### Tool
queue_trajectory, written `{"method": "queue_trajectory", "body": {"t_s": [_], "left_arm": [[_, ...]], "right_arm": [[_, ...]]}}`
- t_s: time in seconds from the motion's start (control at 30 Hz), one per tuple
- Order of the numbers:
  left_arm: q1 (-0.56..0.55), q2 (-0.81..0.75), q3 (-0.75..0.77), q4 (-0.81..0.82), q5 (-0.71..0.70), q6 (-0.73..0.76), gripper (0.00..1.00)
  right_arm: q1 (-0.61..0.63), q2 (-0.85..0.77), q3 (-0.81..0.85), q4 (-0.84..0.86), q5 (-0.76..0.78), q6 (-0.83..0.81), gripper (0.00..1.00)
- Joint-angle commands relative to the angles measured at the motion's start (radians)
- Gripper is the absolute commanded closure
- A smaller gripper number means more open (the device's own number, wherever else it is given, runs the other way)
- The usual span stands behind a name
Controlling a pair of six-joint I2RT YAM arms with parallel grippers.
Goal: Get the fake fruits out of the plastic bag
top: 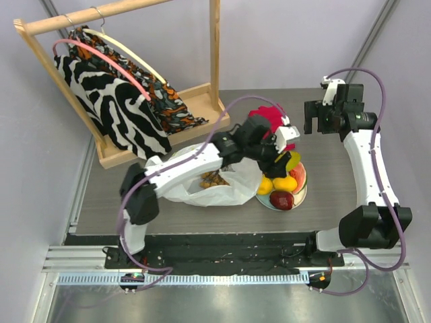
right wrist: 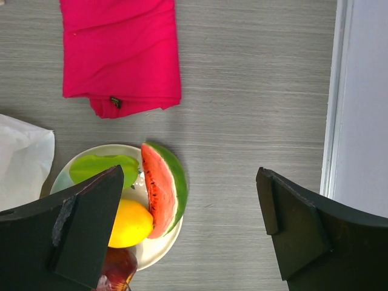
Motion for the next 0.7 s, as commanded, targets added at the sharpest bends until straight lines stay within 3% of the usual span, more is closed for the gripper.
{"method": "queue_trajectory", "body": {"t_s": [0.0,0.23,0.27,0.33,0.37,0.67], "left_arm": [[-0.013,0.099,0.087,0.147,-0.140,-0.260,1.00],[-0.058,0.310,0.229,0.210,-0.272,-0.435,1.00],[-0.058,0.318,0.230,0.221,-0.365,-0.517,1.00],[-0.059,0.333,0.219,0.232,-0.418,-0.600,0.98],[-0.059,0.341,0.211,0.244,-0.458,-0.672,0.91],[-0.094,0.424,0.259,0.219,-0.622,-0.884,0.91]], "right_arm": [[-0.001,-0.103,-0.022,0.063,0.031,0.025,0.00],[-0.052,-0.175,-0.070,0.060,-0.015,0.058,0.00],[-0.053,-0.183,-0.079,0.055,-0.015,0.050,0.00],[-0.055,-0.204,-0.102,0.052,-0.017,0.044,0.00],[-0.055,-0.210,-0.108,0.052,-0.020,0.041,0.00],[-0.062,-0.206,-0.131,0.055,-0.037,0.036,0.00]]}}
